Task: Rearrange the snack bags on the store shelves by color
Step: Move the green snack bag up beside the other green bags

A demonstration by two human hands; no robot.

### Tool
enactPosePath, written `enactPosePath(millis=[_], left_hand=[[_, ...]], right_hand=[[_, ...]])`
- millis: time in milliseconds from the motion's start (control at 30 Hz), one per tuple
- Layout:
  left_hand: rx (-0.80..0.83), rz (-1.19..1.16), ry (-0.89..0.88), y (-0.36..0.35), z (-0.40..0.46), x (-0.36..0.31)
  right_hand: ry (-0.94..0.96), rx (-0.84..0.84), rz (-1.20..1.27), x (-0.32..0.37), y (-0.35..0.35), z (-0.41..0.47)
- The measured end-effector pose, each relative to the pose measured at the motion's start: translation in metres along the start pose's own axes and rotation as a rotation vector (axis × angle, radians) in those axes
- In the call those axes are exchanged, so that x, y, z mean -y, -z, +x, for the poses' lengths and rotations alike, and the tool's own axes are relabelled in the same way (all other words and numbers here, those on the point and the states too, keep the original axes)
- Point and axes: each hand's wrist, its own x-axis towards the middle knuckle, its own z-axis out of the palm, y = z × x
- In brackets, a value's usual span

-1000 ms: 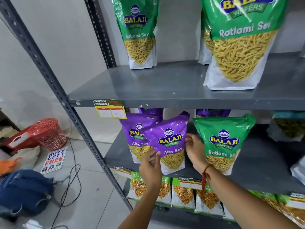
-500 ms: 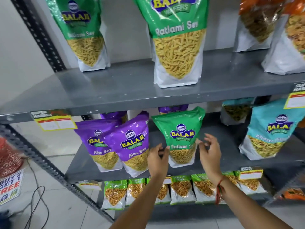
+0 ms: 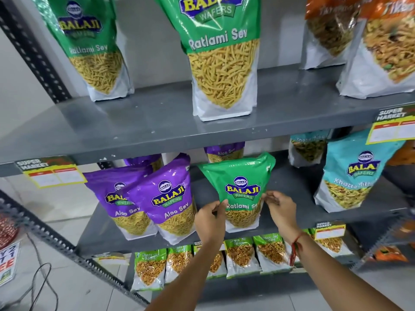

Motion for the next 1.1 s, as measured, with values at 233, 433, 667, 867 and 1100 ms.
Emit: enactPosePath(millis=[233,433,667,867,1100], left_hand=[[0.011,-0.02,-0.055,0.028,-0.045,-0.025],[-0.111,-0.139,-0.138,0.094,-0.069,-0.054],[-0.398,-0.288,-0.252,0.206,-0.042,-0.116],[-0.539,-0.352,-0.343,0.296,0.03,-0.151],[-0.58,-0.356,-0.342,0.349,0.119,-0.164]], right_hand=[[0.084,-0.062,0.048,0.016,0.037,-0.063],[0.272,-0.036,0.121,0.073,0.051,-0.121],[0.512,-0.011,0.269,0.187,0.017,-0.149],[0.735,0.047,0.361,0.302,-0.031,-0.134],[0.882,0.09,0.33,0.383,-0.091,-0.086]])
